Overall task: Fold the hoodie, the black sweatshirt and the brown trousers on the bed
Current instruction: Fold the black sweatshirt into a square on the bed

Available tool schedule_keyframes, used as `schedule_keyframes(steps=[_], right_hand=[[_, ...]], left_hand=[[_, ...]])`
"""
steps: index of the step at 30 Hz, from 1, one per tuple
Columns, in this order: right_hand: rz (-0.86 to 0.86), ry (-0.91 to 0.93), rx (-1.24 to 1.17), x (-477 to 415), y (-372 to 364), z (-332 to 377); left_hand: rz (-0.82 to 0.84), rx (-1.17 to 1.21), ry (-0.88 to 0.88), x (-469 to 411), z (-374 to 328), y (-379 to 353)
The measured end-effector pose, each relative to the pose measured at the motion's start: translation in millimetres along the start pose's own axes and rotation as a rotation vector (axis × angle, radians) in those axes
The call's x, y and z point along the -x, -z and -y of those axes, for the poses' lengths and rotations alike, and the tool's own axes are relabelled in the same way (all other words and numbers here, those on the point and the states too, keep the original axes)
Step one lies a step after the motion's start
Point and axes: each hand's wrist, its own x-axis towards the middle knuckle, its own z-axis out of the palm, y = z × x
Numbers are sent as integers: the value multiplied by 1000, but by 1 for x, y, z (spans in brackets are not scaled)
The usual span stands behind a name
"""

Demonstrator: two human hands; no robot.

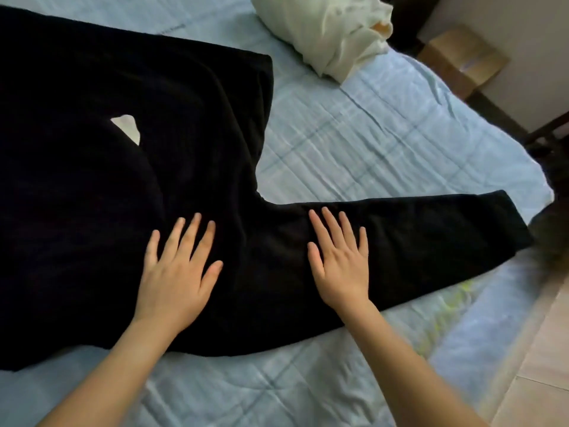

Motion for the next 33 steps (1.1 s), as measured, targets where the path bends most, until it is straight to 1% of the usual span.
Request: schedule_keyframes(steps=[4,9,14,18,20,22,23,24,25,26,27,29,30,33], right_hand=[[-14,15,-40,3,0,-2],[-34,30,-42,1,-5,-5],[-71,38,-36,0,-12,-9],[-33,49,-12,-1,-7,-8],[12,112,-106,1,4,-10],[17,168,-373,11,23,-19],[-38,166,-502,23,34,-29],[-128,144,-565,37,42,-43],[-217,100,-566,53,48,-60],[-276,39,-565,67,54,-79],[-293,-44,-588,78,59,-100],[-275,-248,-731,87,67,-135],[-269,-340,-799,85,72,-149],[-335,-499,-807,71,81,-178]], left_hand=[[-32,3,18,1,-2,2],[-85,-24,-5,-2,-3,-3],[-70,-77,20,-1,-5,-2],[-37,-105,25,-1,-7,4],[-1,-94,67,2,-12,11],[4,-64,146,6,-28,21],[-38,-33,160,9,-42,26],[-106,24,147,14,-62,31],[-174,100,102,20,-85,36],[-219,180,31,25,-112,38],[-228,255,-54,27,-140,38],[-186,344,-208,24,-192,33],[-158,369,-255,19,-215,28],[-86,392,-299,0,-263,11]])
